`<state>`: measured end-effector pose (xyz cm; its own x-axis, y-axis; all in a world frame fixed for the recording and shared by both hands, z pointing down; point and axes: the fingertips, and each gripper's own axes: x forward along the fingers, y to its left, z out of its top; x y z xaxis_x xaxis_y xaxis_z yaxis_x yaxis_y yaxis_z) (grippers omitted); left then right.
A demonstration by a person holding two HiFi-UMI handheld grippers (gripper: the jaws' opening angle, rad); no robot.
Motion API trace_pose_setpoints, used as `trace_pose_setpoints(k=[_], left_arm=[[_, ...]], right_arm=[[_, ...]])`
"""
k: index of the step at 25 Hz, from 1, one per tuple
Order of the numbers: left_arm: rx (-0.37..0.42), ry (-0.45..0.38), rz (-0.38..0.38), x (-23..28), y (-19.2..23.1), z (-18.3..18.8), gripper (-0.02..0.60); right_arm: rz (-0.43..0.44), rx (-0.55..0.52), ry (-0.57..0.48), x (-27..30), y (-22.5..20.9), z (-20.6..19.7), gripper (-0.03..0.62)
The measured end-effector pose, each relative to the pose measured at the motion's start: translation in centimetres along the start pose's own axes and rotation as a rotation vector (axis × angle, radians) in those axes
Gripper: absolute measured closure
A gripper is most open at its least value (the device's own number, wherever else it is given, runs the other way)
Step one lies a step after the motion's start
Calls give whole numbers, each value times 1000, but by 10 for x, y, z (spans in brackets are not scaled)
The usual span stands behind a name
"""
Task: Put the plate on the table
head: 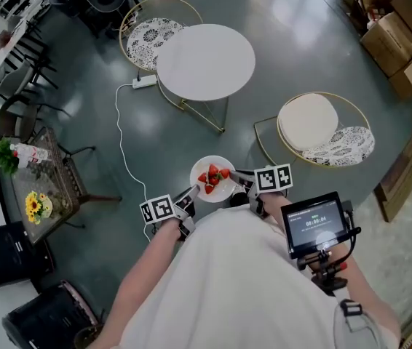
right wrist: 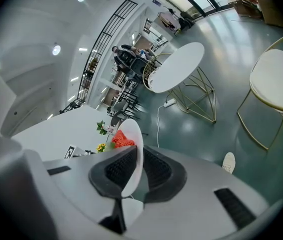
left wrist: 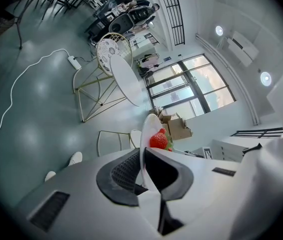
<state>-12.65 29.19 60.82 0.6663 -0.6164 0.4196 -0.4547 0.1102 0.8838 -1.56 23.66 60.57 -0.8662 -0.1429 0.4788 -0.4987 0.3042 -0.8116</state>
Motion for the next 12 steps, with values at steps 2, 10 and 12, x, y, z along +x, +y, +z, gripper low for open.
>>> trace_pose_setpoints(k=[2,10,12], left_arm=[[12,11,3,8,-4,6,565],[37,34,43,88,-34,62,565],[50,40,49,103,-40,72,565]], right_arm=[[0,7,-10,-4,-3,8,554],[4,59,-56,-21,-51,93,554],[11,57,-60,-25,-60,109,554]])
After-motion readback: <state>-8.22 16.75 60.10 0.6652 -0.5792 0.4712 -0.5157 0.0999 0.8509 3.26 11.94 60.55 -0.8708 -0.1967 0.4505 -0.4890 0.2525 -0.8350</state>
